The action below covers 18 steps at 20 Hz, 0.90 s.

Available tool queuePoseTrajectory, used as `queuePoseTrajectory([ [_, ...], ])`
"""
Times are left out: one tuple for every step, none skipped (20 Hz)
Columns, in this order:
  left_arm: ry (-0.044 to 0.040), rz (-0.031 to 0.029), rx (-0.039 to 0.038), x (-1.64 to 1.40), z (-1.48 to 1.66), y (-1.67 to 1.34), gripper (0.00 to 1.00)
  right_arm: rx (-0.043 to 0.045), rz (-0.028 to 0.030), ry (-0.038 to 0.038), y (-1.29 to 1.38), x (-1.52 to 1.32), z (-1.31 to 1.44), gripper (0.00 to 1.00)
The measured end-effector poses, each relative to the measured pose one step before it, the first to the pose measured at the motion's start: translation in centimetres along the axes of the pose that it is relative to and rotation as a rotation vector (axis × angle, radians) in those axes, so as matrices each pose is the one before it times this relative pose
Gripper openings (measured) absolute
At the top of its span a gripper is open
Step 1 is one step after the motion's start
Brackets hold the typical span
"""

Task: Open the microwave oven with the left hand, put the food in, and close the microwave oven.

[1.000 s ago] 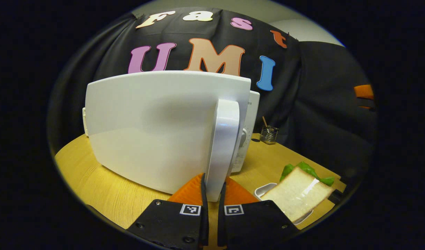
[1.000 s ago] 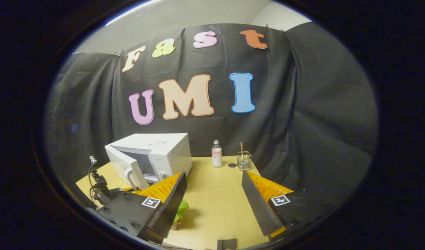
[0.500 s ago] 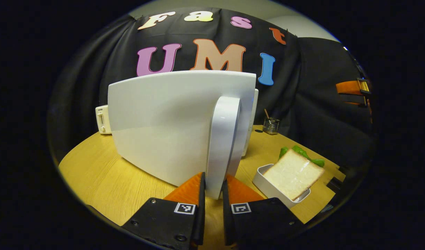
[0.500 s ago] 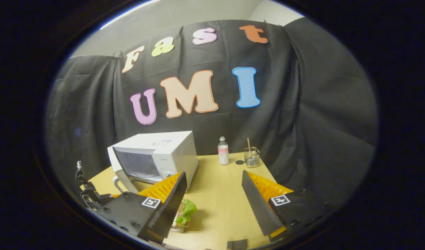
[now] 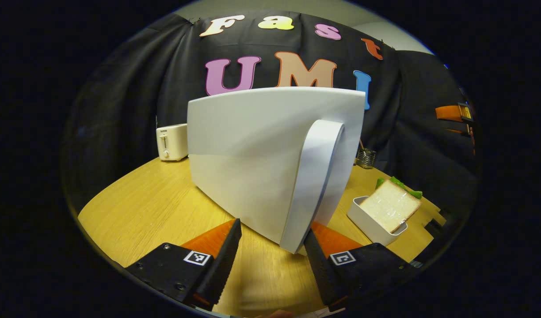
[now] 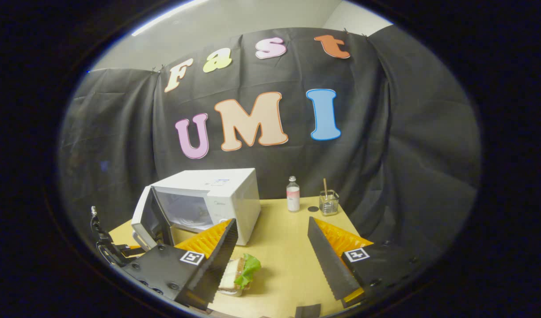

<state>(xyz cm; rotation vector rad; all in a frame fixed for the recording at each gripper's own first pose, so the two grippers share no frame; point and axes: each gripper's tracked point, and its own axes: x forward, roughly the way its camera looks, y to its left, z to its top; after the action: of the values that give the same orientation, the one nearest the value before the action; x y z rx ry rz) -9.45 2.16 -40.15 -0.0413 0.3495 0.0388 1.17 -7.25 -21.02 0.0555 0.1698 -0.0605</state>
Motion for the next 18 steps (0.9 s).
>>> queuePoseTrajectory([
  [-0.00222, 0.02313, 0.00211, -0.458, -0.125, 0.876, 0.88, 0.00143, 0.00471, 0.00236, 0.290, -0.023, -0.196, 0.92],
  [-0.00620, 0.01553, -0.00533, -0.476, -0.198, 0.701, 0.98, -0.00103, 0.00357, 0.00415, 0.283, 0.025, -0.152, 0.92],
  [0.00005, 0.01901, -0.00654, -0.573, -0.065, 0.618, 1.00, -0.00334, 0.00306, 0.00499, 0.314, 0.003, -0.234, 0.98],
  [-0.00511, 0.02082, -0.00628, -0.452, -0.213, 0.776, 1.00, -0.00386, 0.00316, 0.00496, 0.298, 0.025, -0.193, 0.92],
  [-0.00324, 0.02314, -0.00454, -0.530, -0.093, 1.020, 1.00, -0.00305, 0.00521, 0.00403, 0.332, -0.010, -0.200, 0.92],
  [-0.00071, 0.02896, -0.00190, -0.638, -0.297, 1.268, 1.00, -0.00199, 0.00588, 0.00293, 0.382, -0.010, -0.056, 0.92],
  [-0.00194, 0.02945, -0.00198, -0.543, -0.094, 1.199, 1.00, -0.00155, 0.00665, 0.00121, 0.441, -0.038, -0.103, 0.92],
  [-0.00032, 0.02818, -0.00275, -0.518, -0.071, 1.135, 1.00, -0.00174, 0.00654, 0.00077, 0.382, -0.019, -0.009, 0.92],
  [-0.00274, 0.03245, -0.00312, -0.463, 0.023, 1.253, 1.00, -0.00121, 0.00492, 0.00100, 0.309, 0.063, -0.157, 0.92],
  [-0.00080, 0.03345, -0.00206, -0.562, -0.186, 1.303, 1.00, -0.00071, 0.00443, 0.00320, 0.236, 0.041, -0.071, 0.92],
  [-0.00334, 0.03095, -0.00404, -0.427, 0.038, 1.375, 1.00, -0.00032, 0.00587, 0.00425, 0.319, 0.027, -0.266, 0.92],
  [-0.00184, 0.02539, -0.00923, -0.397, -0.045, 1.234, 1.00, 0.00118, 0.00551, 0.00484, 0.261, 0.095, -0.155, 0.92],
  [0.00145, 0.02053, -0.01137, -0.392, -0.046, 1.101, 1.00, 0.00098, 0.00589, 0.00694, 0.226, 0.090, -0.242, 0.92],
  [0.00506, 0.01442, -0.02102, -0.333, -0.061, 1.025, 1.00, 0.00149, 0.00396, 0.00564, 0.160, 0.102, -0.173, 0.92],
  [0.00684, 0.01449, -0.02587, -0.403, 0.025, 1.013, 1.00, 0.00091, 0.00140, 0.00334, 0.085, 0.155, -0.138, 0.92],
  [-0.00079, 0.01616, -0.01380, -0.361, 0.031, 0.801, 1.00, 0.00058, 0.00036, 0.00309, 0.023, 0.183, -0.165, 0.92],
  [-0.01054, 0.02394, -0.00671, -0.377, 0.551, 1.052, 1.00, 0.00185, 0.00192, 0.00478, 0.024, 0.238, -0.249, 0.92],
  [-0.01505, 0.03276, 0.00106, -0.371, 0.486, 1.141, 1.00, 0.00197, 0.00282, 0.00790, -0.012, 0.369, -0.269, 0.92],
])
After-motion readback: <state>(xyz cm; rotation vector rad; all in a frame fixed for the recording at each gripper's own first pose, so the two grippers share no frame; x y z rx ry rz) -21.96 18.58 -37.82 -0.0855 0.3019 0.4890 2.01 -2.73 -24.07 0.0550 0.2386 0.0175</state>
